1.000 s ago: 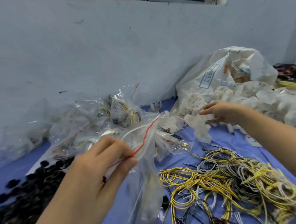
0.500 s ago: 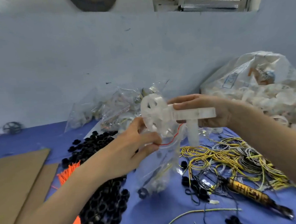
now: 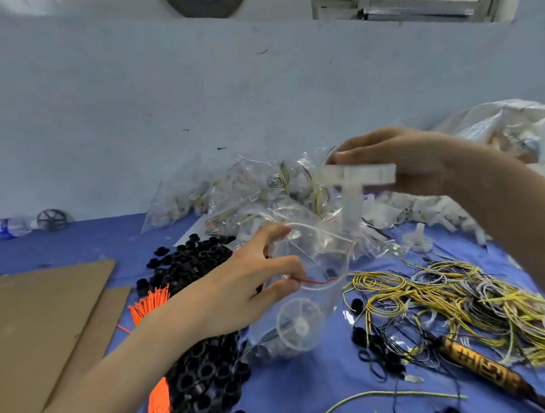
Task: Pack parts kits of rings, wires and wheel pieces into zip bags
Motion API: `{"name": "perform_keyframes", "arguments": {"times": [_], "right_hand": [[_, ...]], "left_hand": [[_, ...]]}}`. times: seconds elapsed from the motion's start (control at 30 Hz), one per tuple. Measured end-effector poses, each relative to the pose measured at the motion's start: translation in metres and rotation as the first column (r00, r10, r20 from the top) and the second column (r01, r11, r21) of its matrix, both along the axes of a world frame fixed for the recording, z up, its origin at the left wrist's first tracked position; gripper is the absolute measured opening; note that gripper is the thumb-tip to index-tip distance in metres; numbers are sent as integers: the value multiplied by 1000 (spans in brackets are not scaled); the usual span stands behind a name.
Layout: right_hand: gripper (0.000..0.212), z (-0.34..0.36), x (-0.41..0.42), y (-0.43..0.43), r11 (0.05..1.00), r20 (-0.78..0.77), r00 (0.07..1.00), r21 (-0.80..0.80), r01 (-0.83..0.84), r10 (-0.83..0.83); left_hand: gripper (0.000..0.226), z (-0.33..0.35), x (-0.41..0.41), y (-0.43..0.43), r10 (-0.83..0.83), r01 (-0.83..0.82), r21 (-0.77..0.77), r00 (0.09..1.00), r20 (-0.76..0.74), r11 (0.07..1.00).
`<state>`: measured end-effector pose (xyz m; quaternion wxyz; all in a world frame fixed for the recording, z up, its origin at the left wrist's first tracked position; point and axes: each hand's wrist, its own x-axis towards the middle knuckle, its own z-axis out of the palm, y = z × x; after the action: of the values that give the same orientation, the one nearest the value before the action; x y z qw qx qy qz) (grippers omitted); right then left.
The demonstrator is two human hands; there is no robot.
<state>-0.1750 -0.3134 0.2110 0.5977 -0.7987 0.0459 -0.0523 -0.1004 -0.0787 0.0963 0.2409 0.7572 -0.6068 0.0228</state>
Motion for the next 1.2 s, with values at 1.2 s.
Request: {"name": "perform_keyframes", "arguments": {"times": [1.2], "right_hand": [[10,-70,-9,-28,583,166,977,-811,59,132]], "left_hand": [[61,14,45,18,104,-102,-175,995,3,979]]}}
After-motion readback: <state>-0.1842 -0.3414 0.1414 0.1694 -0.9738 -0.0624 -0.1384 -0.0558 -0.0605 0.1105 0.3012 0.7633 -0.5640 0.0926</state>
